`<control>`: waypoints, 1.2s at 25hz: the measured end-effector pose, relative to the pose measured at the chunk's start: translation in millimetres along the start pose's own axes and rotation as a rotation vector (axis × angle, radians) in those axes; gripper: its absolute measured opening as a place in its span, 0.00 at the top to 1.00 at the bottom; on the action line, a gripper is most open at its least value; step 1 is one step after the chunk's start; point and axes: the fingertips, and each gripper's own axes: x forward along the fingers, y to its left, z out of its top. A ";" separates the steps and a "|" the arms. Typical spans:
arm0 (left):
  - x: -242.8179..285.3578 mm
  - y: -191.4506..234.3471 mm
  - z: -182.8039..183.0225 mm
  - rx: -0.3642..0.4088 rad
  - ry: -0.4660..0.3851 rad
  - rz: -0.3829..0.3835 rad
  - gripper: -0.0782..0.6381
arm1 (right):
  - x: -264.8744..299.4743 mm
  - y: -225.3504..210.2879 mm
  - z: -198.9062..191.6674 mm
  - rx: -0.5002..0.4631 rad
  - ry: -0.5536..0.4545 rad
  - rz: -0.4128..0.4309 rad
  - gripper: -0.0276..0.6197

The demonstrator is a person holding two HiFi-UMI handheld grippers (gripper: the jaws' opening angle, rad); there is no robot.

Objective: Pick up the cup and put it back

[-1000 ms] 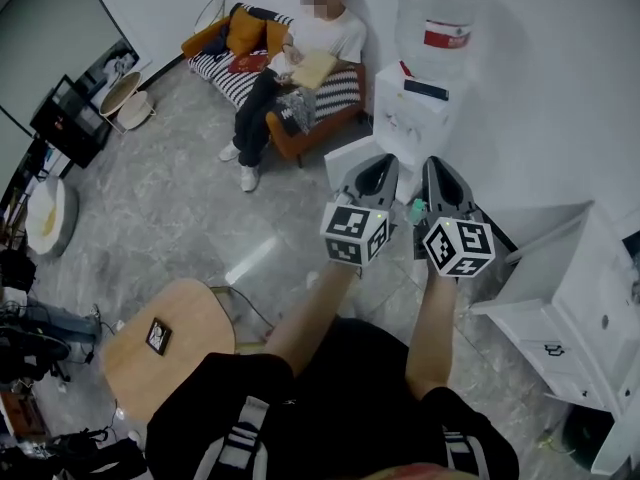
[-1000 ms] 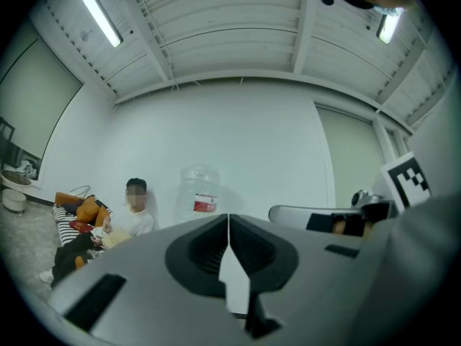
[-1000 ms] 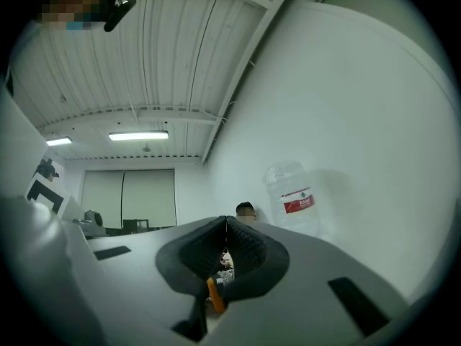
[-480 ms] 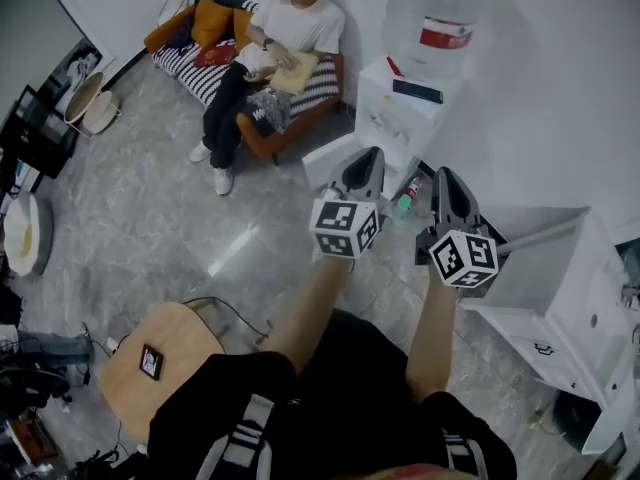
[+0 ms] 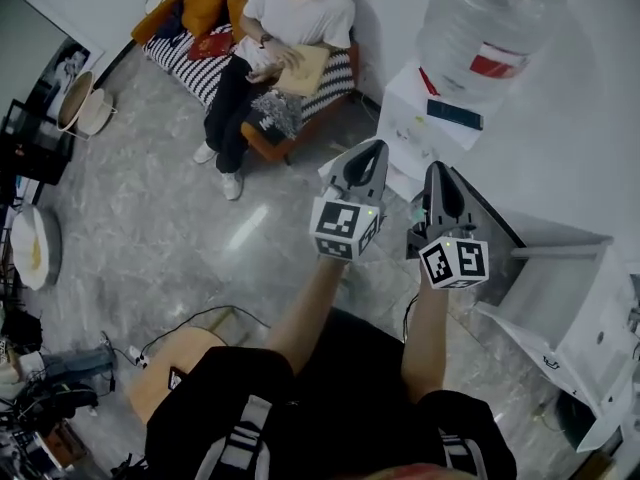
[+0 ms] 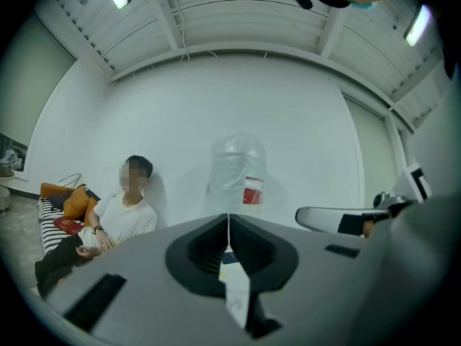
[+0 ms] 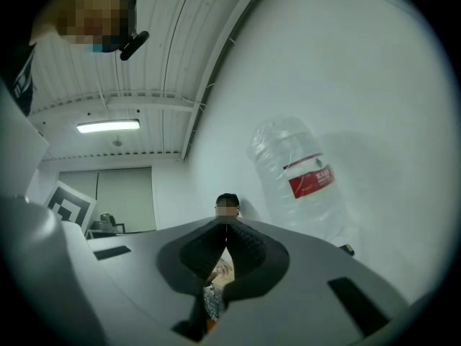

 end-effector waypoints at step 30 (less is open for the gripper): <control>116.9 26.3 -269.8 -0.068 0.002 -0.057 0.87 | 44.3 -120.7 -223.7 -0.183 0.073 0.139 0.94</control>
